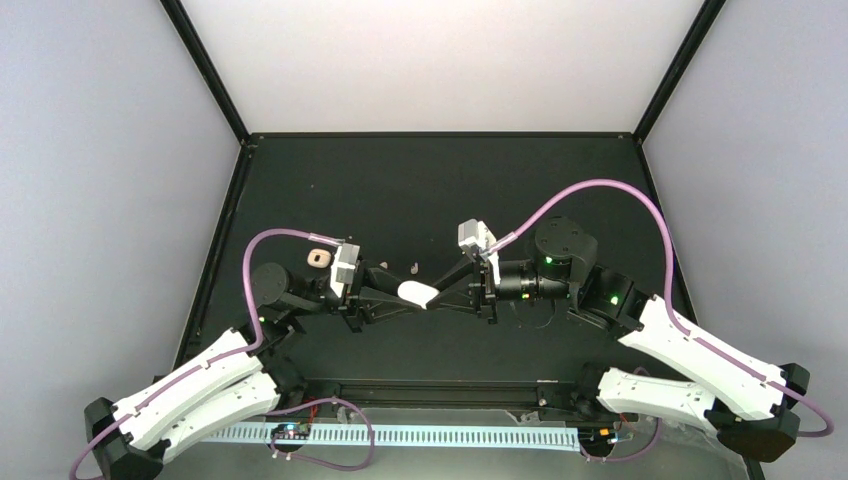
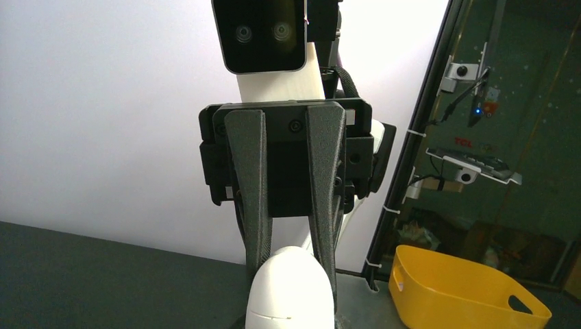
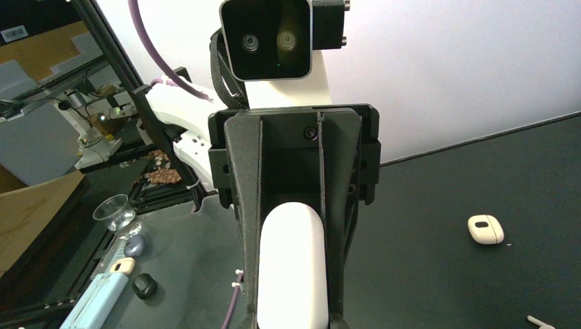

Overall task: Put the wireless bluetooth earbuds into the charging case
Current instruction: Open the charging case.

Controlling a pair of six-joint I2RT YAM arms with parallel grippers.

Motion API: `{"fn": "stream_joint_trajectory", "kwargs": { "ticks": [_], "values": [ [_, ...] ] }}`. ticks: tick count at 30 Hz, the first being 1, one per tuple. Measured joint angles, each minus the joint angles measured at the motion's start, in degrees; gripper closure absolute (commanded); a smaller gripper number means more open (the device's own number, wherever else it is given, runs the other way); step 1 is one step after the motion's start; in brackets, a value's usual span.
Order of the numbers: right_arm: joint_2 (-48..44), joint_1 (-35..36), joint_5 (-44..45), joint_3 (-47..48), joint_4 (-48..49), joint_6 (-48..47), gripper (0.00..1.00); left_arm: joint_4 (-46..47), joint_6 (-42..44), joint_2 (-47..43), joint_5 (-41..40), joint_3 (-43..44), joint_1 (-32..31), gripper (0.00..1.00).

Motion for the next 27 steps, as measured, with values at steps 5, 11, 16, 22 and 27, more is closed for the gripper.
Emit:
{"fn": "stream_joint_trajectory", "kwargs": {
  "ticks": [5, 11, 16, 22, 27],
  "values": [
    [0.2, 0.0, -0.4, 0.0, 0.0, 0.0, 0.86, 0.0, 0.0, 0.1, 0.5, 0.0, 0.0, 0.69],
    [0.3, 0.0, -0.5, 0.0, -0.2, -0.2, 0.86, 0.3, 0.0, 0.4, 0.9, 0.0, 0.0, 0.69],
    [0.4, 0.0, -0.7, 0.0, -0.4, -0.6, 0.86, 0.3, 0.0, 0.4, 1.0, 0.0, 0.0, 0.72],
    [0.5, 0.0, -1.0, 0.1, -1.3, -1.7, 0.86, 0.3, -0.1, 0.4, 1.3, 0.0, 0.0, 0.67],
    [0.9, 0.0, -1.3, 0.2, -2.4, -2.3, 0.86, 0.3, -0.1, 0.4, 1.4, 0.0, 0.0, 0.69]
  ]
}}
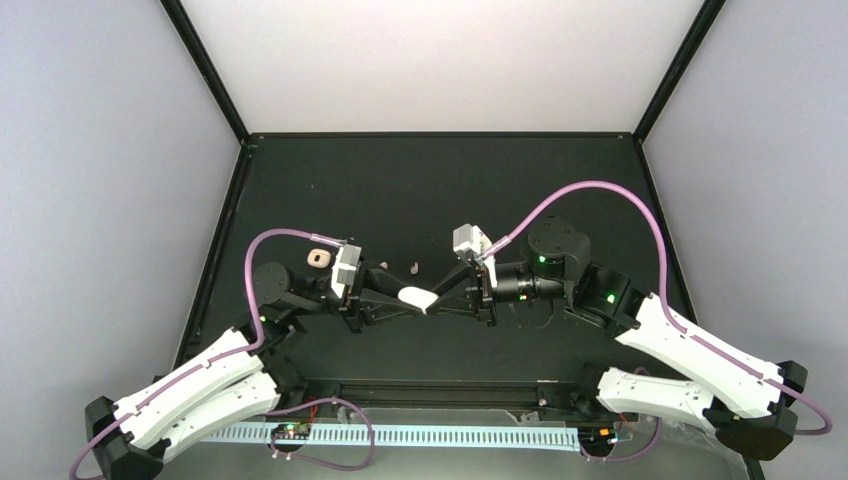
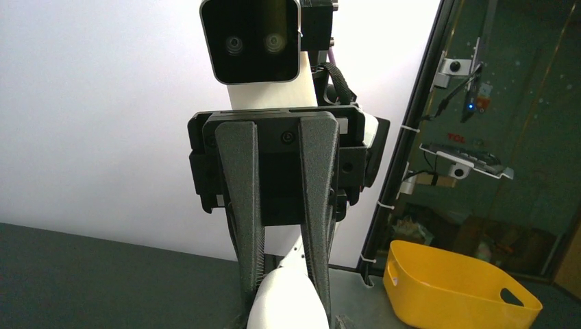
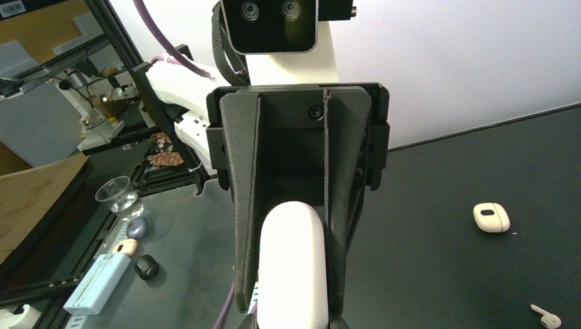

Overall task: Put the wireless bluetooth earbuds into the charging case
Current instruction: Open the charging case.

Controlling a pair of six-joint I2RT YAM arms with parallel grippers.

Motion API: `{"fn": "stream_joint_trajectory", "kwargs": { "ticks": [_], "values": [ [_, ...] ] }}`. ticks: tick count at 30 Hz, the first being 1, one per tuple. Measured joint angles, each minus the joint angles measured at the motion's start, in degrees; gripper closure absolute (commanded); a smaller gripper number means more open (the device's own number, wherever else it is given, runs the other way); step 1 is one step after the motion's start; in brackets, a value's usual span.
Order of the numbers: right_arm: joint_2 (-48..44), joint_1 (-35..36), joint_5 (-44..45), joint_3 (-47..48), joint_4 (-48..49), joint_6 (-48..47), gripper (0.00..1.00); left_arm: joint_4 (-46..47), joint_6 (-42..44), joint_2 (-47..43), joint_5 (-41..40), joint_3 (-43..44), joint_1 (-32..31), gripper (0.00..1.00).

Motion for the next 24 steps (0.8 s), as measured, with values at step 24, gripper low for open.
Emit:
{"fn": "stream_joint_trajectory", "kwargs": {
  "ticks": [24],
  "values": [
    [-0.6, 0.0, 0.4, 0.0, -0.1, 0.3, 0.85, 0.2, -0.2, 0.8, 0.5, 0.0, 0.0, 0.73]
  ]
}}
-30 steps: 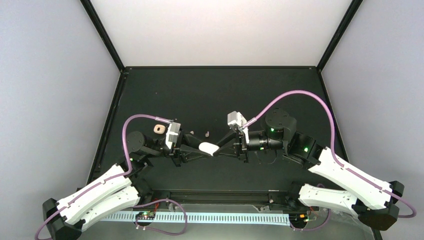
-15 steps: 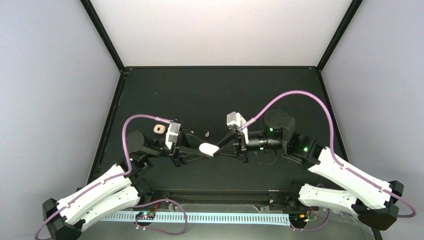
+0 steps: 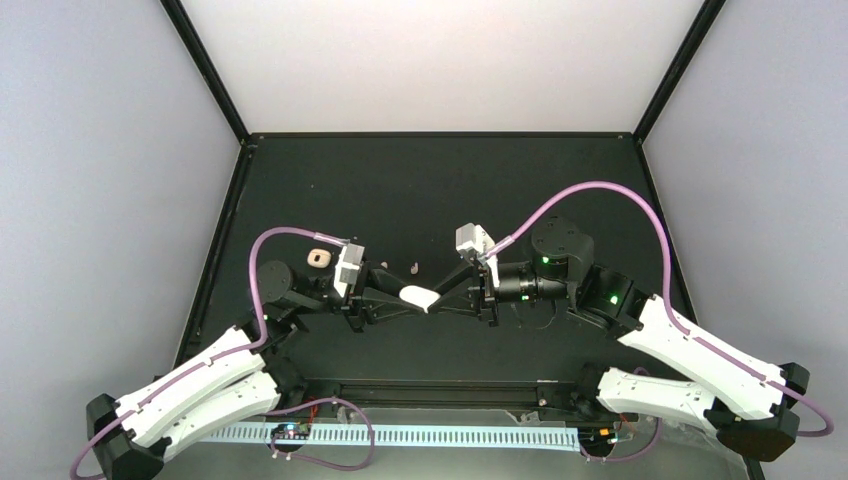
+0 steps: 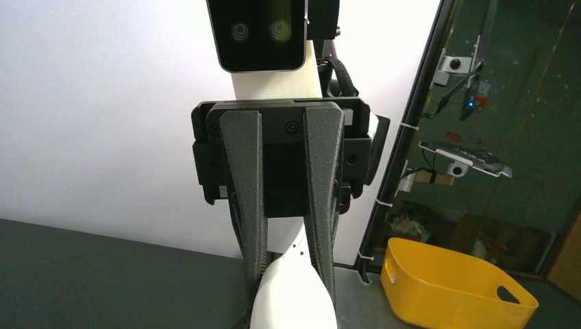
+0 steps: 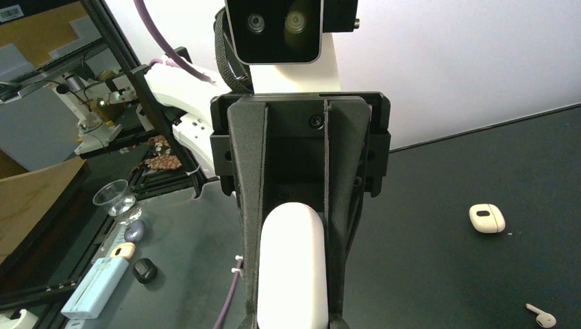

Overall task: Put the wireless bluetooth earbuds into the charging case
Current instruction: Open the charging case.

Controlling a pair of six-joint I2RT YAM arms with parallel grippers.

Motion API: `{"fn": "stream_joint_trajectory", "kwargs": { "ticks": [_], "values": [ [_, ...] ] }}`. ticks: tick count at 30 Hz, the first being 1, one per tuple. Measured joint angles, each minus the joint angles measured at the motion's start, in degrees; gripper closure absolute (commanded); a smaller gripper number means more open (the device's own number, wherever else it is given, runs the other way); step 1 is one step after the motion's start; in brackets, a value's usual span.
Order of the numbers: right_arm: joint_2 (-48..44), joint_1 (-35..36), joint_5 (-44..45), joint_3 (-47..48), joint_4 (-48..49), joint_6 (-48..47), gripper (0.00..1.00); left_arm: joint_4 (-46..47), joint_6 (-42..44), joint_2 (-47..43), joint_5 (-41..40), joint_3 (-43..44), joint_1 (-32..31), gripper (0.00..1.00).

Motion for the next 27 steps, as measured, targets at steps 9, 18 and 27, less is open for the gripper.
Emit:
{"fn": "stream_joint_trajectory", "kwargs": {
  "ticks": [9, 18, 27],
  "values": [
    [-0.2, 0.0, 0.0, 0.0, 0.0, 0.2, 0.85, 0.6, -0.4, 0.7, 0.4, 0.0, 0.0, 0.8],
    [-0.2, 0.0, 0.0, 0.0, 0.3, 0.5, 0.74, 1.1, -0.7, 0.7, 0.4, 0.0, 0.0, 0.98],
    [-1.5, 0.0, 2.8, 0.0, 0.9, 0.9, 0.45, 0.9, -0.2, 0.6, 0.9, 0.0, 0.0, 0.98]
  ]
}}
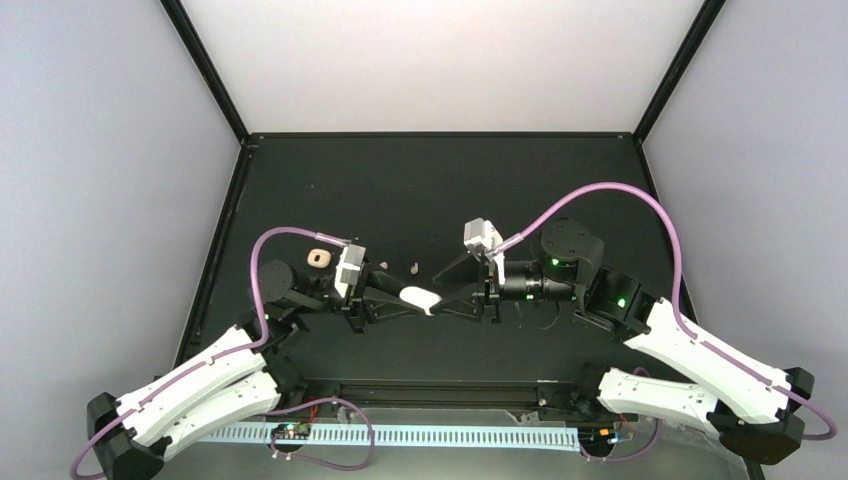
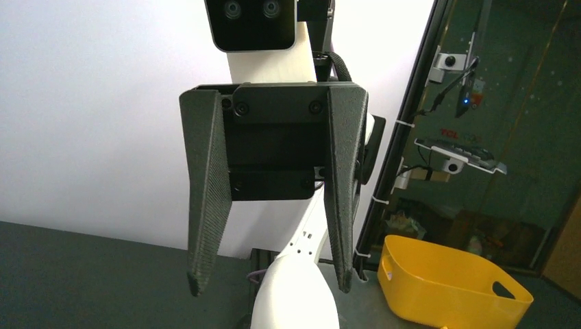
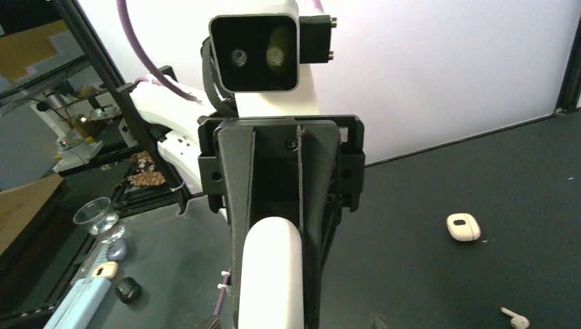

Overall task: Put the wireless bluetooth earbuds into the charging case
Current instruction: Open the charging case.

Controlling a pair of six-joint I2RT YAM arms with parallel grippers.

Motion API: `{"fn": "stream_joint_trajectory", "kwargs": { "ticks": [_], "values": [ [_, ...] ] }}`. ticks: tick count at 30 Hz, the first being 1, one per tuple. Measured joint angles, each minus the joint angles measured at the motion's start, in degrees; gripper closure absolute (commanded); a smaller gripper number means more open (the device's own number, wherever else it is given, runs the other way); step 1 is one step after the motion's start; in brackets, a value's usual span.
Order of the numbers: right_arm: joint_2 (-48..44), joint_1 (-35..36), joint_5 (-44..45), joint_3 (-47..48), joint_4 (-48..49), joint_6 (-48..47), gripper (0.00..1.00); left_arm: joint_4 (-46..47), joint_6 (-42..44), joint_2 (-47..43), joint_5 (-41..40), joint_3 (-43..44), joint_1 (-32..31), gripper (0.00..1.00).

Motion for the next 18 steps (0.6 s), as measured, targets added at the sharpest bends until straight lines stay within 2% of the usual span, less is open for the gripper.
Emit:
{"fn": "stream_joint_trajectory", "kwargs": {
  "ticks": [11, 18],
  "values": [
    [1.4, 0.0, 2.9, 1.1, -1.6, 0.0, 0.43, -1.4, 1.9, -0.8, -0.4, 0.0, 0.0, 0.98],
    [1.0, 0.1, 9.4, 2.0, -3.1, 0.6, 0.43, -4.7, 4.5, -1.3, -1.9, 0.0, 0.1, 0.98]
  ]
}}
